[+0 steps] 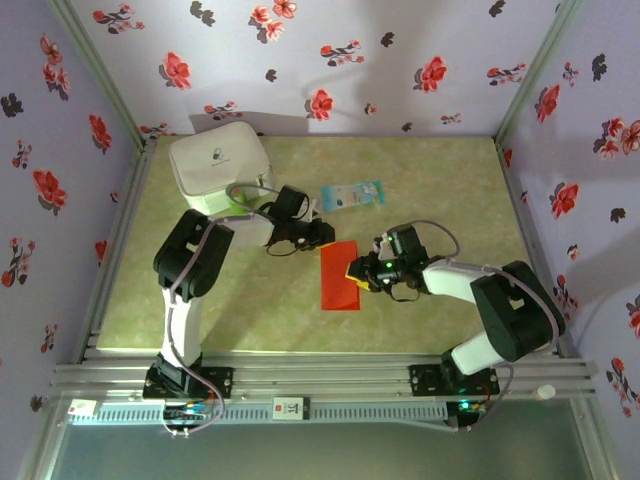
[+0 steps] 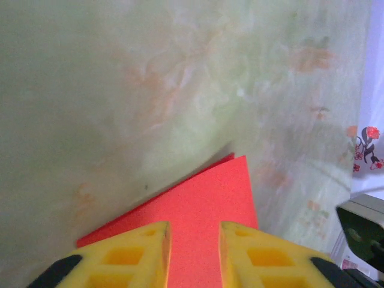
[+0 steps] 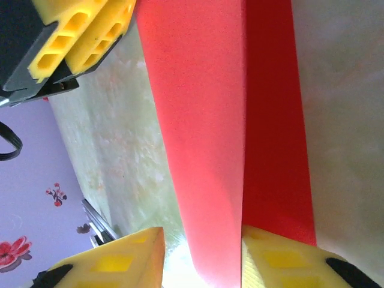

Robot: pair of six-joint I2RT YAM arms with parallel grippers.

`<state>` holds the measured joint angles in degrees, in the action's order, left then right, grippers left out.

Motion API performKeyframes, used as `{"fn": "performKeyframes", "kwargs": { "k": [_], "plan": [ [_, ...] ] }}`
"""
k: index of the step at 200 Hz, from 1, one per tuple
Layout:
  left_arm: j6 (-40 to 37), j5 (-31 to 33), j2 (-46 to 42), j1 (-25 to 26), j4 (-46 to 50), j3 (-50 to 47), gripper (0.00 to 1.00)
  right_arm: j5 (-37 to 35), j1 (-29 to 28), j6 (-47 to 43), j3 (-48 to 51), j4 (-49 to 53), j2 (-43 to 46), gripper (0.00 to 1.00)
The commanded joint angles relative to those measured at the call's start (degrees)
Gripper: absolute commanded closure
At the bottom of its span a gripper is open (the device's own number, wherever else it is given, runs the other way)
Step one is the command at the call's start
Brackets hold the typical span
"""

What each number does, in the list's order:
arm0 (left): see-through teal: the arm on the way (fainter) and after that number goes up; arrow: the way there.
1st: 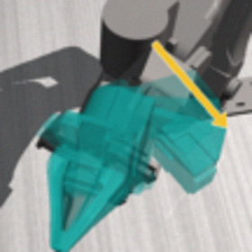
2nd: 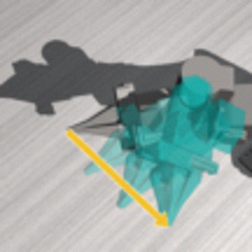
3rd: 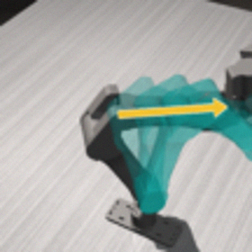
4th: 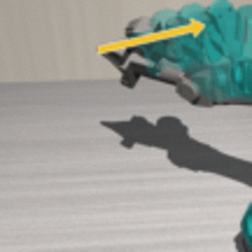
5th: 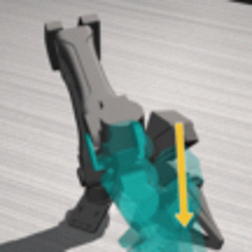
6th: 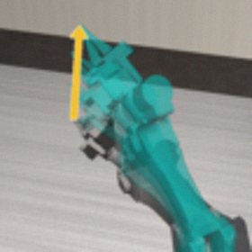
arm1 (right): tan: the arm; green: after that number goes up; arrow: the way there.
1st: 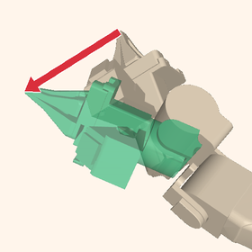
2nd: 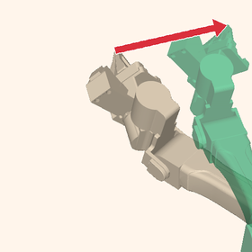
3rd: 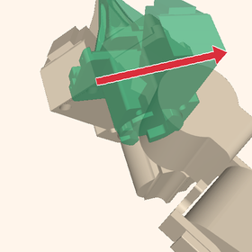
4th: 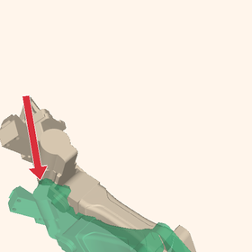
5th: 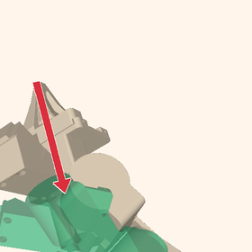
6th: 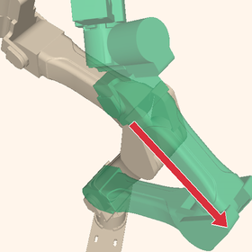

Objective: Fold a paper plane with a square sheet of paper (pick it up from the middle)
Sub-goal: Fold the triangle a second time at the center of the table.

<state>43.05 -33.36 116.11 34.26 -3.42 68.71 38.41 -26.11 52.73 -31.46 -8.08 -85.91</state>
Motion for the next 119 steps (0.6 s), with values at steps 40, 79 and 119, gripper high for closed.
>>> {"fn": "performKeyframes", "kwargs": {
  "k": [40,79,119],
  "plan": [
    [-7.8,7.1,-20.2,1.5,-3.1,-10.1,0.64,1.0,0.5,0.3,-0.1,-1.8,-1.0,0.78],
    [-17.6,17.6,-30.6,9.4,-2.1,-18.1,0.57,1.2,0.6,-0.1,-0.5,-1.3,-1.1,0.81],
    [-23.6,34.0,-34.9,22.6,-3.7,-24.5,0.60,1.2,0.7,-0.1,-0.9,-0.7,-0.5,0.85]
  ]
}}
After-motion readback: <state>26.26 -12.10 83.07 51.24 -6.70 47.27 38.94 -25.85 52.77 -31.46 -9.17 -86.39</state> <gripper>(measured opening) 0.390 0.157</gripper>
